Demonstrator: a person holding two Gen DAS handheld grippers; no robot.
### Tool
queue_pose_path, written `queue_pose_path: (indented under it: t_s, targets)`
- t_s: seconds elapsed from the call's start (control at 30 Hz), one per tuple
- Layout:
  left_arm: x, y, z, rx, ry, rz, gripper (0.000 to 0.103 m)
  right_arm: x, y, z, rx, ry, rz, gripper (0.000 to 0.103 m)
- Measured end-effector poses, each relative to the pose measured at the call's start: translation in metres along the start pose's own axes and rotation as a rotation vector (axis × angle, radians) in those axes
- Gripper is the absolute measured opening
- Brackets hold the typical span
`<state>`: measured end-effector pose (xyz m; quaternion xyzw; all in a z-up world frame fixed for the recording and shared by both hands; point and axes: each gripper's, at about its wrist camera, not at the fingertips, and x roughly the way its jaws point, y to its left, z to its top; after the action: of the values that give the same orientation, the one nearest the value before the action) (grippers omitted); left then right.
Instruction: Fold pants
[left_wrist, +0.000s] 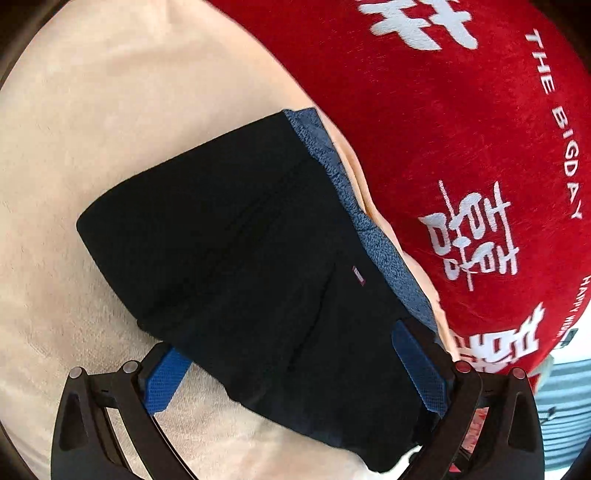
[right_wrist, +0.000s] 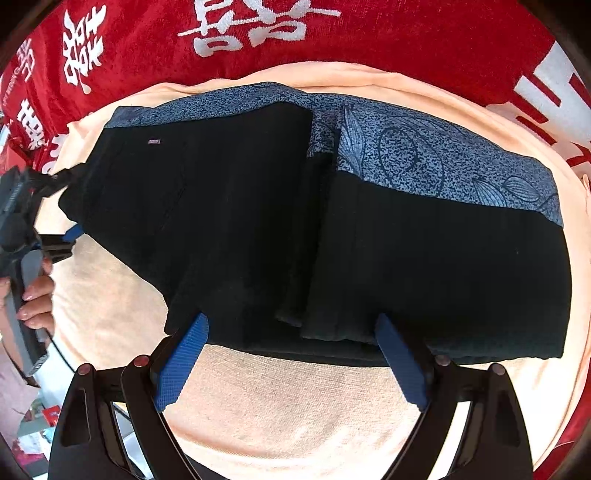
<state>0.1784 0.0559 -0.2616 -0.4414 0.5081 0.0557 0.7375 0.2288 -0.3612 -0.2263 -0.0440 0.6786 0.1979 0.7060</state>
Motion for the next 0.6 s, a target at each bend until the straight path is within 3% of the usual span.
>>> queue_pose_path:
  t_s: [0.03, 0.1, 0.17, 0.3, 0.4, 0.5, 0.6]
  targets:
    - [0.002, -0.003, 0.0, 0.006, 0.005, 0.026, 0.101, -0.002, -0.001, 0.0, 0.002, 0.001, 0.004, 0.094]
    - [0.001, -0.012, 0.0, 0.02, -0.008, 0.12, 0.087, -0.01, -0.001, 0.002, 0.01, 0.0, 0.015, 0.093]
    - [0.0, -0.02, -0.001, 0.093, -0.02, 0.247, 0.038, -0.026, -0.001, 0.006, 0.019, -0.023, 0.039, 0.093]
    - [0.001, -0.037, -0.007, 0.234, -0.027, 0.337, 0.033, -0.062, 0.009, 0.034, 0.006, -0.064, 0.11, 0.093]
    - [0.003, -0.066, -0.025, 0.434, -0.08, 0.438, 0.032, -0.069, 0.025, 0.069, -0.005, -0.045, 0.19, 0.093]
    - [0.004, -0.077, -0.036, 0.522, -0.1, 0.479, 0.032, -0.061, 0.06, 0.121, -0.032, 0.026, 0.311, 0.094]
    - [0.008, -0.081, -0.044, 0.598, -0.106, 0.51, 0.032, -0.039, 0.112, 0.163, -0.099, 0.134, 0.372, 0.094]
